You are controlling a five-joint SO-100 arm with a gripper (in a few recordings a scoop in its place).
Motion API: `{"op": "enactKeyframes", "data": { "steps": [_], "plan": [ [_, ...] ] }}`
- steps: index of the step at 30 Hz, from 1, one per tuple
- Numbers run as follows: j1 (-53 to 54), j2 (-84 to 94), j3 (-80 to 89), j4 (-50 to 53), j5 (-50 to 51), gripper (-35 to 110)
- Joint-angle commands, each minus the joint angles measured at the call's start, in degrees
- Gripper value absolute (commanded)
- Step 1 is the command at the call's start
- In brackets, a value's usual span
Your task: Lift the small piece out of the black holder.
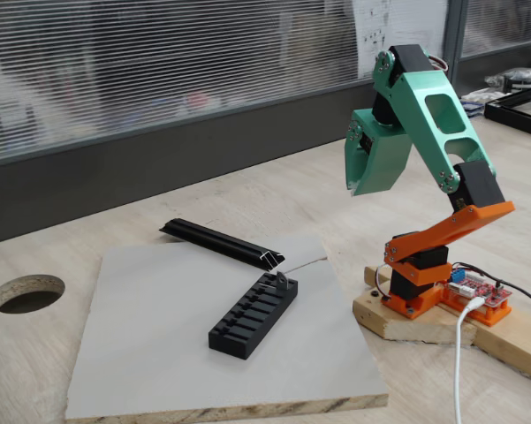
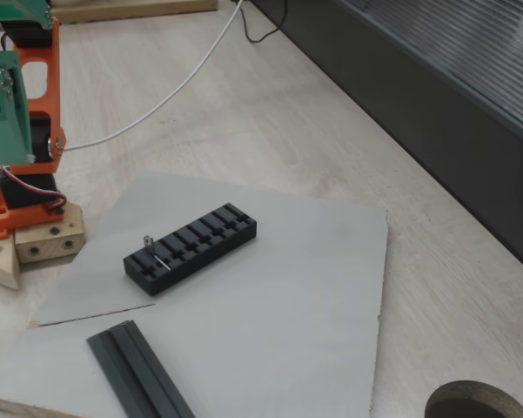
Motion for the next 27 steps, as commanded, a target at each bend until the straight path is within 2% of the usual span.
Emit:
{"op": "enactKeyframes", "data": {
  "steps": [1,27],
  "plan": [
    [0.3,3.3,0.1,1.7,0.4,4],
    [0.0,3.2,0.1,1.6,0.4,4]
  ]
}}
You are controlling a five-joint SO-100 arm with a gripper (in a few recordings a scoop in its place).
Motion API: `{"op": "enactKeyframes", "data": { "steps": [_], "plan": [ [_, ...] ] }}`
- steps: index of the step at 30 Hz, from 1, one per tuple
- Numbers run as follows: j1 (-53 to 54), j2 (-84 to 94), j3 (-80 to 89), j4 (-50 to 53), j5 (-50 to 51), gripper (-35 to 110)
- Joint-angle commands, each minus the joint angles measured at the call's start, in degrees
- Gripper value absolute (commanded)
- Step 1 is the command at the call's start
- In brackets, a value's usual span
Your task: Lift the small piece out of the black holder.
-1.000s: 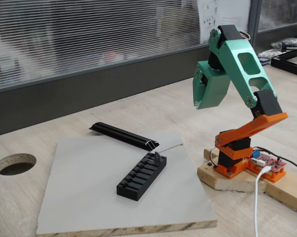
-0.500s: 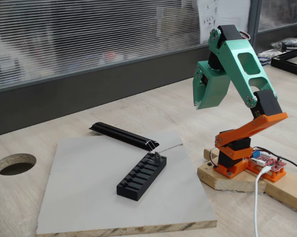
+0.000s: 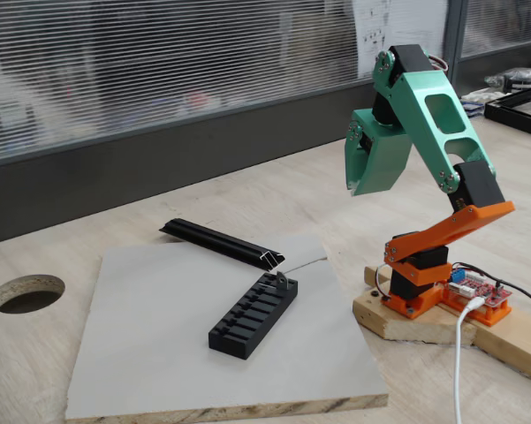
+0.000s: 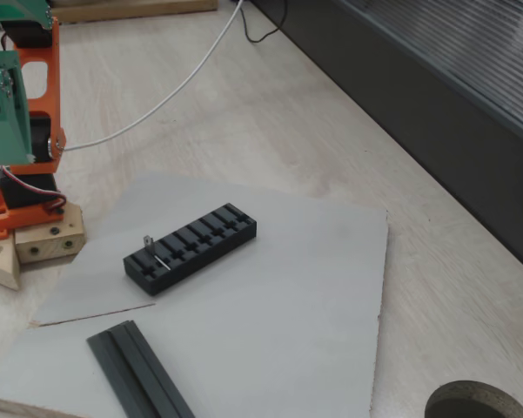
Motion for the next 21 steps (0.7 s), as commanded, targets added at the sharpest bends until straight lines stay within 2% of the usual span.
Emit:
{"op": "enactKeyframes", "data": {
  "steps": [1,5,8,21],
  "plan": [
    [-0.1,3.1,0.1,1.6,0.4,4],
    [-1.0,3.0,0.1,1.6,0.6,5],
    [-5.9,3.0,0.1,1.6,4.2,5],
    [-33.6,3.0,0.1,1.6,52.8,5]
  ]
}}
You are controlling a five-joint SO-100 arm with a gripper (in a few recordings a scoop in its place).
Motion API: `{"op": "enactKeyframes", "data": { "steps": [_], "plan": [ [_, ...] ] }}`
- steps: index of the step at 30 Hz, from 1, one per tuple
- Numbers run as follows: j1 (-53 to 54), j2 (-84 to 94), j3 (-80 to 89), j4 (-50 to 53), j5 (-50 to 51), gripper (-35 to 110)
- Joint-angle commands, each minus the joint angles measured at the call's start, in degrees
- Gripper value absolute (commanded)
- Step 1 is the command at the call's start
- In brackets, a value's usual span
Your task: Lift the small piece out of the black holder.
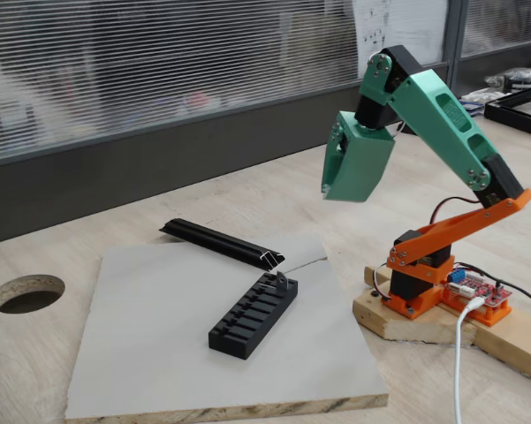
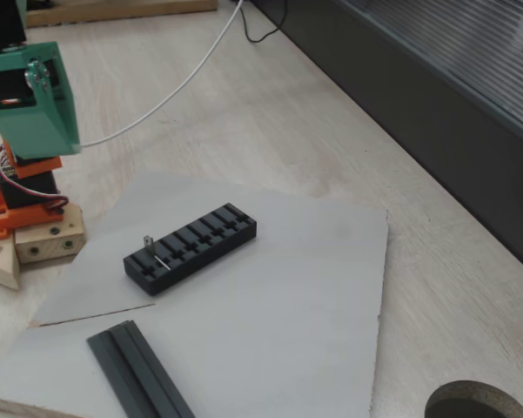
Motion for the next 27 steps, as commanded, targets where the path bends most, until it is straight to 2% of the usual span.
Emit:
{"op": "enactKeyframes", "data": {
  "steps": [1,5,18,27],
  "plan": [
    [-7.4,3.0,0.1,1.6,14.0,5],
    [-11.5,3.0,0.1,1.5,21.8,4],
    [-12.0,-11.6,0.1,1.6,46.6,4],
    [-11.8,-12.7,-0.4,1.6,48.0,4]
  ]
}}
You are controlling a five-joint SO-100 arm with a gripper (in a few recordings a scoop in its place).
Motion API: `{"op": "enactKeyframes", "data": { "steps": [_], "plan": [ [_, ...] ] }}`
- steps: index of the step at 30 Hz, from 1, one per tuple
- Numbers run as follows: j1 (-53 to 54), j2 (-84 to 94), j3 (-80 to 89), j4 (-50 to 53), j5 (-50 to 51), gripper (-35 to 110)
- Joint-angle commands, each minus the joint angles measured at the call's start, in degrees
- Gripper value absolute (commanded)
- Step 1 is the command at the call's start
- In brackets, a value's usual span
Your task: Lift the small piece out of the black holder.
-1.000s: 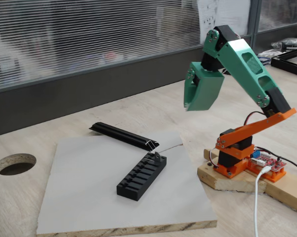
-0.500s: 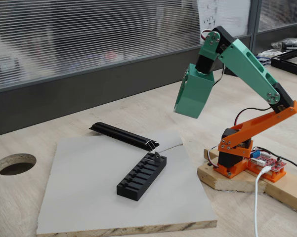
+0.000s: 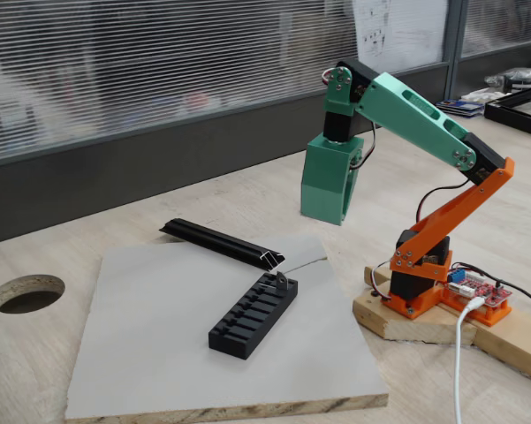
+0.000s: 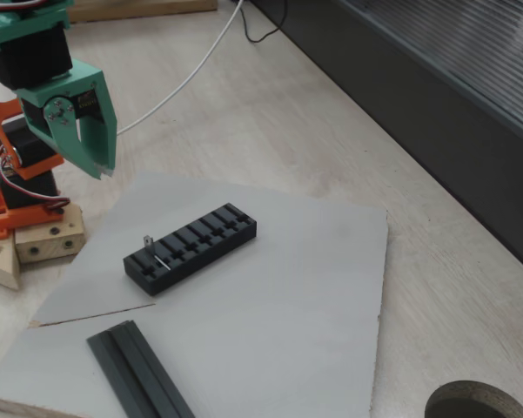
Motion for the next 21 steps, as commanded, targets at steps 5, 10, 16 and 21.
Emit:
{"op": "enactKeyframes", "data": {
  "steps": [5,10,16,21],
  "plan": [
    [0.5,0.2,0.1,1.6,1.5,4],
    [0.3,0.2,0.1,1.6,1.5,5],
    [-3.4,0.2,0.1,-3.0,1.6,4],
    [-6.9,0.1,1.1,-11.7,12.0,5]
  ]
}}
